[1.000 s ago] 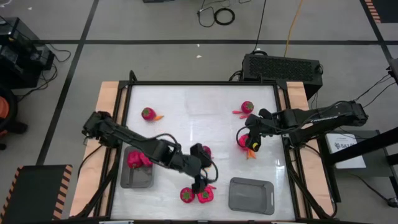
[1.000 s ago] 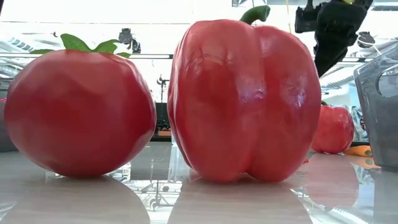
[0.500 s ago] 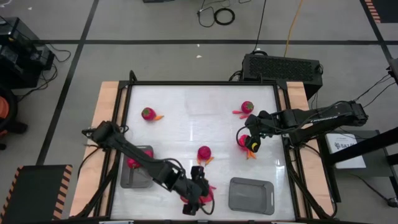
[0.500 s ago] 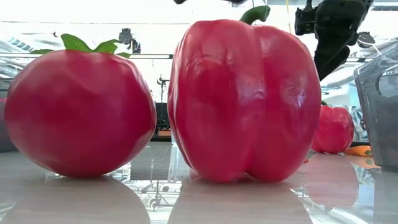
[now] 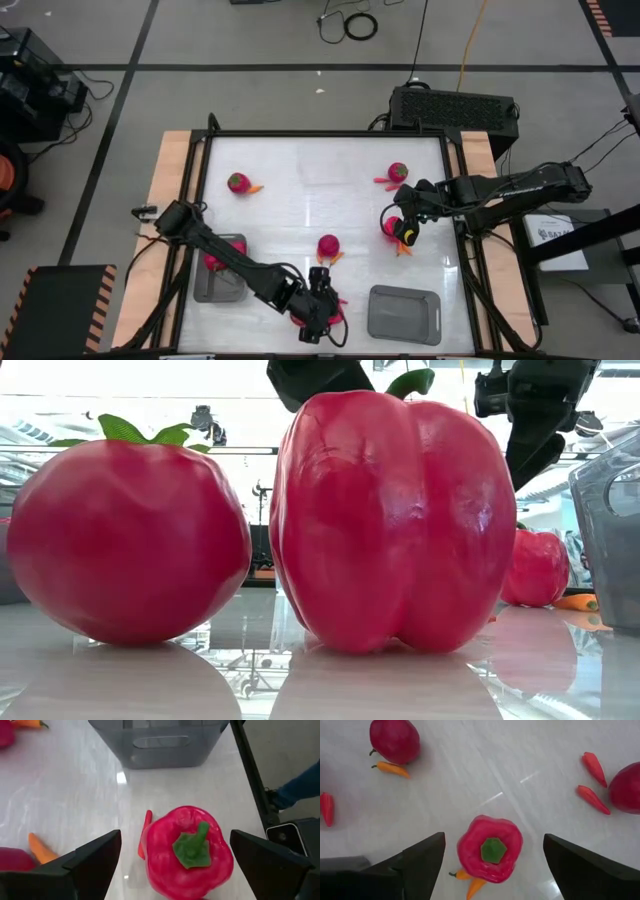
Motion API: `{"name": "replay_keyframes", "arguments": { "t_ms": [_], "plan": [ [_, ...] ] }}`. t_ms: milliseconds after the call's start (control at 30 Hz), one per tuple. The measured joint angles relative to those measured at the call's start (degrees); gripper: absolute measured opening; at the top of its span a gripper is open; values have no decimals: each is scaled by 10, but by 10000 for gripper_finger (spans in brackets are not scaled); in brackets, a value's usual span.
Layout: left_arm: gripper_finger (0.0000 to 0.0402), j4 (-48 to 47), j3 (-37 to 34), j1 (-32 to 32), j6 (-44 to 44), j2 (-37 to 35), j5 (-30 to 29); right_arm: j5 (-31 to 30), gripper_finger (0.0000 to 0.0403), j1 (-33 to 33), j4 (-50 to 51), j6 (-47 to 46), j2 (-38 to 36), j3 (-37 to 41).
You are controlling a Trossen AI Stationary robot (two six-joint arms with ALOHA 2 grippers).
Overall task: Sort produce into baskets
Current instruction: Put the bell pepper into the left black bin
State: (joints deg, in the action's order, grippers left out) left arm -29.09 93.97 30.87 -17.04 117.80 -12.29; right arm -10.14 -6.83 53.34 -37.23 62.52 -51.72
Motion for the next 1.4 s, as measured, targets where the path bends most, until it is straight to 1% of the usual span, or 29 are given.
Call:
{"name": "replay_keyframes", "arguments": {
  "t_ms": [400, 567, 900, 1200, 1300, 1400],
  "plan": [
    [379, 5, 0, 0, -2, 4, 18, 0, 329, 0, 0, 2, 0, 0],
    [379, 10, 0, 2, -6, 22, 44, -1, 329, 0, 0, 2, 0, 0],
    [379, -11, 0, 3, -7, 27, 42, -3, 329, 0, -7, 2, 0, 0],
    [379, -9, -6, 0, -9, 28, 55, -3, 329, 0, -26, 2, 0, 0],
    [370, -2, -6, 0, -9, 28, 52, -3, 329, 0, -26, 2, 0, 0],
    [351, -2, -6, 0, -9, 28, 51, -3, 329, 0, -25, -4, 0, 0]
  ]
}}
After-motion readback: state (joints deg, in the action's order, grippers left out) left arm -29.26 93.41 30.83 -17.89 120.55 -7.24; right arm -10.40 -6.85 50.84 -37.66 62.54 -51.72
